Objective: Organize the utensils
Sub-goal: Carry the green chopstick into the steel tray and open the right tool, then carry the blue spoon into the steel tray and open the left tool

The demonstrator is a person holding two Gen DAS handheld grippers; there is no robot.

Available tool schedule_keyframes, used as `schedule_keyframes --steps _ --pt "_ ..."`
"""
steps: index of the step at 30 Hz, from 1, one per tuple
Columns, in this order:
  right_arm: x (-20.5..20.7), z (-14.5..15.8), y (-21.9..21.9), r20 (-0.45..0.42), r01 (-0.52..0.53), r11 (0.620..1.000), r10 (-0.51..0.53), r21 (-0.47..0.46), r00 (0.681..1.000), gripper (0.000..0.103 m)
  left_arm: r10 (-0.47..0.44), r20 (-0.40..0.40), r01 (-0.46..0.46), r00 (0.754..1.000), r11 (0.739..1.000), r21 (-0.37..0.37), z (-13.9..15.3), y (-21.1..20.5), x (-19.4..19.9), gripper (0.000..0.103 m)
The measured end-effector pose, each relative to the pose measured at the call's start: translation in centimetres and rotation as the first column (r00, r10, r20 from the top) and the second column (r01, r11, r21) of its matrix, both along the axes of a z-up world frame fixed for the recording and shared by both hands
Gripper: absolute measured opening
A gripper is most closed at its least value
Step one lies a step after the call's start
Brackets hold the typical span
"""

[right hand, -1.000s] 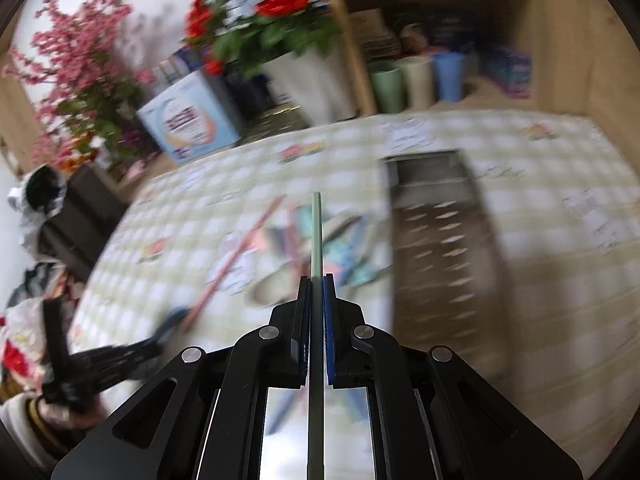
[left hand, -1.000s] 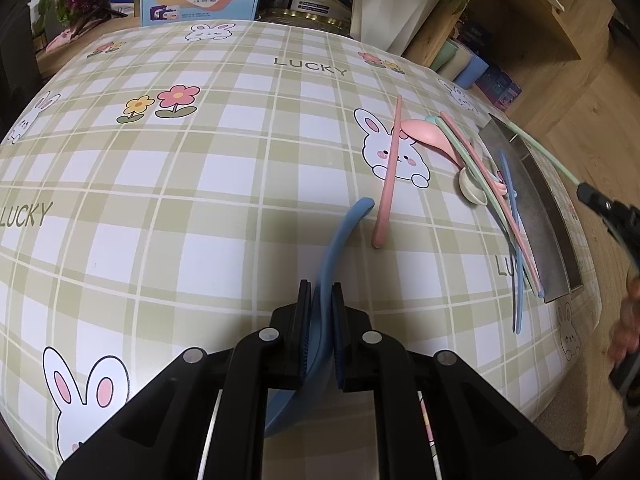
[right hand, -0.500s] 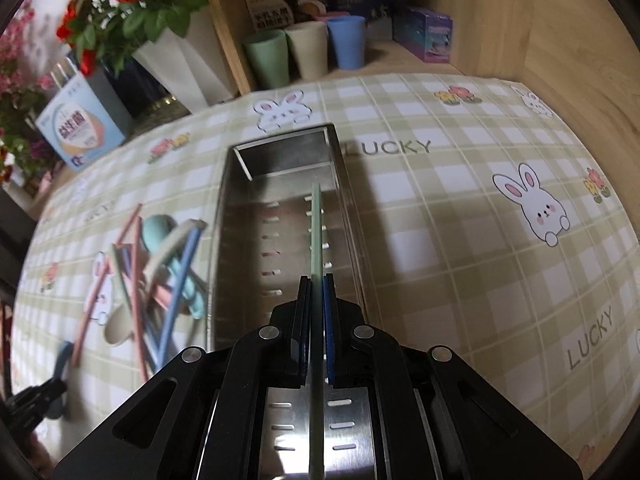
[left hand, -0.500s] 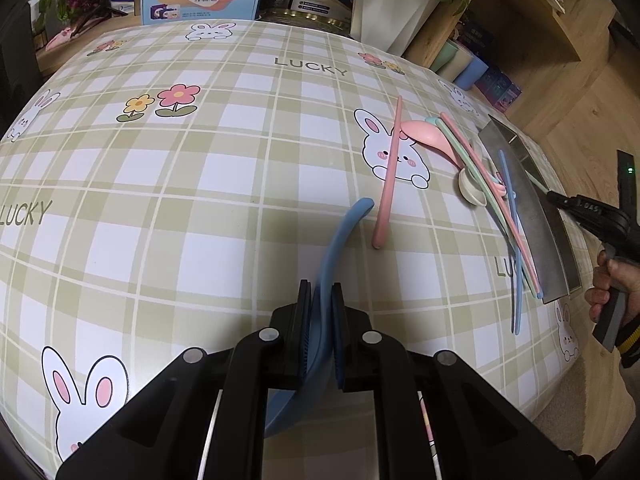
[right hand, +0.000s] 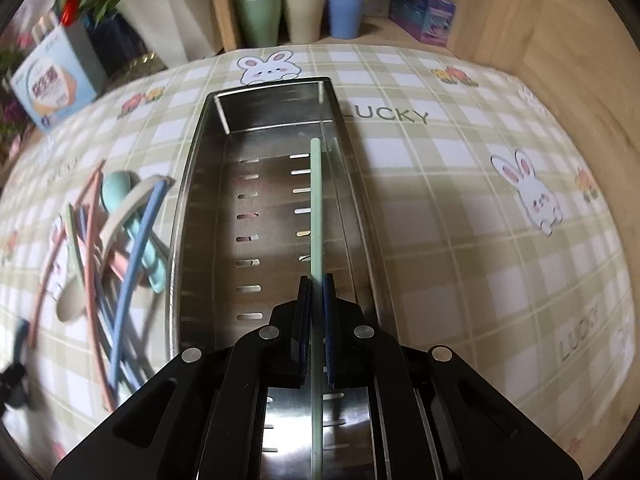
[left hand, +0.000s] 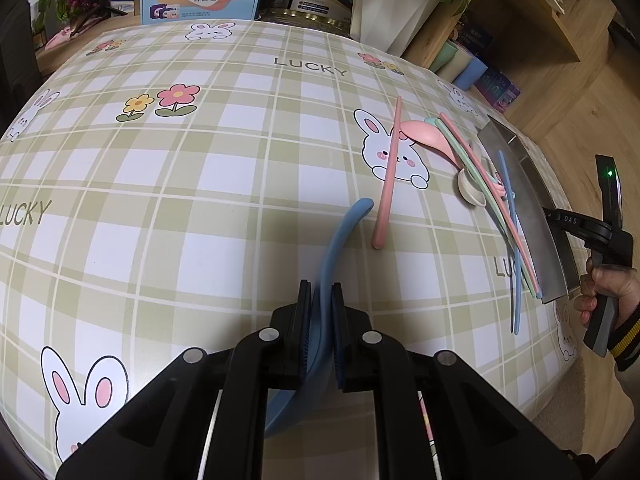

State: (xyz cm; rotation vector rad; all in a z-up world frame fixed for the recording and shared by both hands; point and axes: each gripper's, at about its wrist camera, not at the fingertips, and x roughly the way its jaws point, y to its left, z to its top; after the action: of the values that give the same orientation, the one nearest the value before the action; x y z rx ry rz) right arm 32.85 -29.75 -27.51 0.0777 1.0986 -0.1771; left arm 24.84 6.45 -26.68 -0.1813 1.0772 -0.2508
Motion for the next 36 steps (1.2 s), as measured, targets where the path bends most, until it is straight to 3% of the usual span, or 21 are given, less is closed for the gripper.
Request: schedule_keyframes --steps 3,6,16,18,20,27,36 --pt "0.1 0.0 0.4 -0.014 -0.018 0.999 0.017 -0.052 1.000 0.006 0.000 0.000 0.000 1.000 1.000 -0.001 0.0 0.0 0.0 0.010" --pt "-0.2 0.4 0.1 -0.003 -0.010 0.999 0.010 -0.040 1.000 0.008 -0.001 0.000 0.001 1.000 1.000 0.001 0.0 0.0 0.0 0.010" --pt "-3.3 4.2 -0.2 0.110 0.014 0.993 -0.027 0.119 0.994 0.009 -0.012 -0.006 0.012 1.000 0.999 0.036 0.2 -0.7 0.1 0.009" --pt "-4.1 4.6 -0.3 0.125 0.023 0.988 -0.042 0.152 0.991 0.019 -0.014 -0.021 0.015 1.000 0.999 0.038 0.3 -0.6 0.4 0.009" --pt "-5.0 5.1 -0.4 0.152 0.025 0.985 -0.052 0.170 0.987 0.049 -0.011 -0.042 0.012 0.999 1.000 0.028 0.3 -0.4 0.7 0.008" --pt "-6.4 5.1 -0.5 0.167 -0.007 0.983 -0.024 0.182 0.986 0.049 -0.003 -0.084 0.002 0.996 1.000 -0.017 1.2 -0.9 0.3 0.008" --pt "-6.3 5.2 -2.8 0.179 0.008 0.982 -0.043 0.187 0.983 0.052 -0.010 -0.100 0.004 0.995 0.998 -0.057 5.5 -5.2 1.8 0.008"
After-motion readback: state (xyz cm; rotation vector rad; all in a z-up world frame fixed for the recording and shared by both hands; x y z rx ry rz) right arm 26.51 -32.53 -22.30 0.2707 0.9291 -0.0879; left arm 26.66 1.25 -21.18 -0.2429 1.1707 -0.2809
